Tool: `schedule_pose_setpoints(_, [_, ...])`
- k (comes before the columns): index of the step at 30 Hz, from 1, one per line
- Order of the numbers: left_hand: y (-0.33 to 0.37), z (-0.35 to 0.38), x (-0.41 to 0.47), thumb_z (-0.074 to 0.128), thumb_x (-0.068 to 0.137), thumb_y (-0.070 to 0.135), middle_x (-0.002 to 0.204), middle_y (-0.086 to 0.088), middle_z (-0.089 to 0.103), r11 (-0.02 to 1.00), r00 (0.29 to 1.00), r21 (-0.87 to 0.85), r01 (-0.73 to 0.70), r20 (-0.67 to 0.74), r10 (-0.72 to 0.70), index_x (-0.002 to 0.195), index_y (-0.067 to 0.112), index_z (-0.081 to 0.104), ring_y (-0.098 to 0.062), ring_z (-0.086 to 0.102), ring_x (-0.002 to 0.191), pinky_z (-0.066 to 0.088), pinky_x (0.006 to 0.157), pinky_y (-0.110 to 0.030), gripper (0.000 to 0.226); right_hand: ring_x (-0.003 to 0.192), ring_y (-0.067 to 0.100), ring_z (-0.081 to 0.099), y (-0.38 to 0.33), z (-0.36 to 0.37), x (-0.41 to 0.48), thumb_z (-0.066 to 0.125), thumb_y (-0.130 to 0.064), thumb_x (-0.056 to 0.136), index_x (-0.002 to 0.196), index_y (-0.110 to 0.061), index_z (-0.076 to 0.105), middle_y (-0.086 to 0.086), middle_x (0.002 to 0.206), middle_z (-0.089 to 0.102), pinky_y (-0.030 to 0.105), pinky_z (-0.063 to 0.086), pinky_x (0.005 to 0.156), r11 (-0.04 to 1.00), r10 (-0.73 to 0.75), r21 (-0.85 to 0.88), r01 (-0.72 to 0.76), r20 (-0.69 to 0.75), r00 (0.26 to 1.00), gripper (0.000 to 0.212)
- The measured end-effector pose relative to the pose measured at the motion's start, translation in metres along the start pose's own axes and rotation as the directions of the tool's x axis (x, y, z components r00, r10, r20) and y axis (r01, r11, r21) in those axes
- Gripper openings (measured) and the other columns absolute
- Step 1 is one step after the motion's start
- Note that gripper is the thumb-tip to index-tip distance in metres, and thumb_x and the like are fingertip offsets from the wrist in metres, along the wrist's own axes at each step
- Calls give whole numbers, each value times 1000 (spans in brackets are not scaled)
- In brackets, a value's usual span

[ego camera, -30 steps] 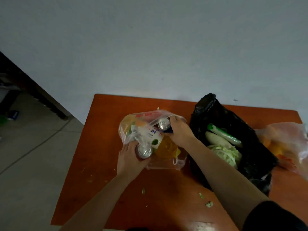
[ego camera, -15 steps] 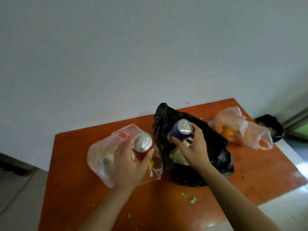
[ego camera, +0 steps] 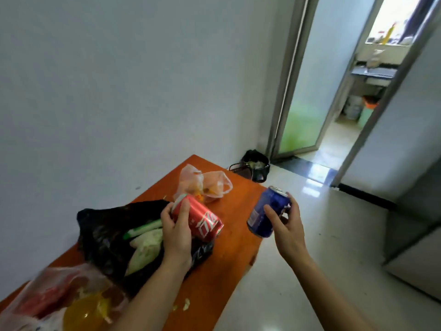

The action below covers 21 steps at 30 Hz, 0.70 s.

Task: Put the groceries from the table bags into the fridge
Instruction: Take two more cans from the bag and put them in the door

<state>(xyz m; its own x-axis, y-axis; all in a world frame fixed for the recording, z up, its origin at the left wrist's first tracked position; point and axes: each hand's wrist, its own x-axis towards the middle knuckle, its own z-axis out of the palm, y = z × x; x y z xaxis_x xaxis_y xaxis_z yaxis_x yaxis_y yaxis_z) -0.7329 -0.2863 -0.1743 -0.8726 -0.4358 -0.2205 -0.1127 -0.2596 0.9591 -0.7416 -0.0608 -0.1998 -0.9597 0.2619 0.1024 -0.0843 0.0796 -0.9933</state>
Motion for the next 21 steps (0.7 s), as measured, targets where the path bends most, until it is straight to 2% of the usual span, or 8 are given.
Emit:
schedule_pose_setpoints(3, [-15, 79, -34, 66, 84, 50, 120, -13, 65, 976, 978, -101, 192, 107, -181, 135, 14, 49, -27, 68, 98, 58, 69, -40, 65, 95, 3, 59, 2, -88, -2, 60, -30, 96, 151, -26, 29, -7, 129, 49, 14, 55, 65, 997, 62, 58, -56, -104, 993, 64])
schedule_pose_setpoints(5, [-25, 133, -67, 61, 90, 49, 111, -12, 67, 944, 939, -108, 311, 185, -288, 125, 11, 53, -27, 69, 92, 59, 67, -41, 53, 100, 9, 61, 4, -148, -3, 58, -31, 98, 151, -25, 30, 1, 134, 50, 20, 57, 69, 994, 85, 84, -71, -167, 982, 60])
schedule_pose_setpoints(8, [-46, 213, -117, 52, 94, 55, 95, -11, 70, 877, 842, -103, 469, 352, -409, 115, 8, 59, -23, 69, 76, 60, 73, -43, 52, 107, 17, 63, 7, -238, -4, 54, -35, 99, 148, -28, 32, 4, 134, 54, 27, 59, 74, 989, 112, 124, -85, -229, 967, 53])
schedule_pose_setpoints(11, [-62, 284, -160, 48, 96, 55, 79, -9, 69, 793, 741, -142, 593, 482, -468, 117, 6, 59, -18, 68, 62, 61, 59, -35, 54, 103, 18, 66, 2, -323, -3, 52, -39, 100, 146, -28, 33, 4, 129, 58, 30, 60, 71, 975, 155, 198, -101, -283, 947, 51])
schedule_pose_setpoints(13, [-69, 326, -188, 54, 94, 50, 80, -8, 67, 754, 678, -128, 644, 551, -486, 123, 9, 58, -17, 67, 64, 59, 58, -32, 50, 93, 16, 67, -1, -373, -2, 50, -39, 102, 142, -24, 39, 2, 118, 64, 30, 58, 69, 945, 226, 303, -121, -342, 912, 45])
schedule_pose_setpoints(16, [-77, 387, -224, 72, 84, 36, 86, -8, 67, 761, 608, -30, 648, 624, -492, 120, 14, 59, -20, 67, 69, 59, 59, -34, 45, 85, 22, 68, -3, -439, 5, 48, -47, 100, 134, -18, 53, 11, 109, 70, 38, 57, 75, 862, 337, 486, -144, -337, 879, 46])
schedule_pose_setpoints(18, [-83, 427, -243, 76, 80, 29, 84, -8, 67, 800, 593, 53, 598, 641, -486, 114, 16, 59, -22, 68, 68, 59, 60, -36, 39, 75, 18, 69, -1, -478, 13, 45, -51, 99, 126, -15, 61, 9, 97, 72, 33, 55, 70, 800, 390, 582, -146, -319, 864, 47])
schedule_pose_setpoints(21, [-99, 491, -263, 76, 77, 28, 86, -9, 67, 866, 575, 174, 470, 684, -449, 121, 15, 58, -23, 67, 69, 57, 64, -38, 49, 69, 13, 69, 9, -531, 31, 42, -52, 100, 120, -14, 64, 1, 85, 73, 30, 52, 68, 773, 411, 627, -100, -375, 831, 48])
